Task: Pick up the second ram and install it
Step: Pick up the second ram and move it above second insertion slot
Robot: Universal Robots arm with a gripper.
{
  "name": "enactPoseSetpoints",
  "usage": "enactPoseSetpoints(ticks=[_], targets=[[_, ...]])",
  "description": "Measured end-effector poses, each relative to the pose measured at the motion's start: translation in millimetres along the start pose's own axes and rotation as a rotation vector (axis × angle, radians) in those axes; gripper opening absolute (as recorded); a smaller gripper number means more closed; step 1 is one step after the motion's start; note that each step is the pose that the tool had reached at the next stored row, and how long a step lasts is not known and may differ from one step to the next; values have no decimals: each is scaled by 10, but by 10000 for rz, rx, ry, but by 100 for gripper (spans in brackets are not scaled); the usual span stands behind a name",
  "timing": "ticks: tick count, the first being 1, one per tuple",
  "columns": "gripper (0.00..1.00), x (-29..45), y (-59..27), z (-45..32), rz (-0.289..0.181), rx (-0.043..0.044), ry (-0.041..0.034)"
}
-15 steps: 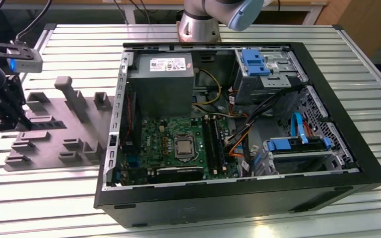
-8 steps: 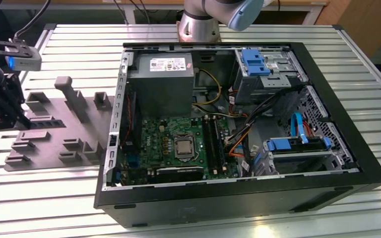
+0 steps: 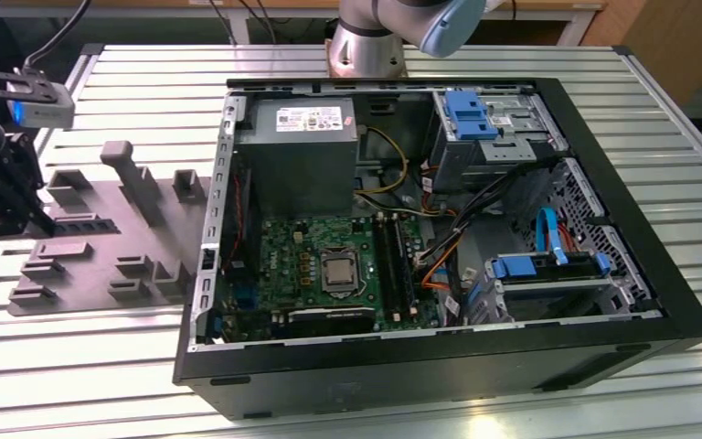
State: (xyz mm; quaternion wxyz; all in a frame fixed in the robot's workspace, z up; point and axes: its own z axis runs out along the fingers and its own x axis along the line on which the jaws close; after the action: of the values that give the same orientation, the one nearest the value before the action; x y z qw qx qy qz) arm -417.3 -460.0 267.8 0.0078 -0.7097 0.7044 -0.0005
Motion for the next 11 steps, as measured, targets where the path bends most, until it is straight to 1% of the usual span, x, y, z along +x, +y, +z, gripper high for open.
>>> enactPoseSetpoints(ticks=[11], targets=[[14,0,-1,-36,-1,-1,0]])
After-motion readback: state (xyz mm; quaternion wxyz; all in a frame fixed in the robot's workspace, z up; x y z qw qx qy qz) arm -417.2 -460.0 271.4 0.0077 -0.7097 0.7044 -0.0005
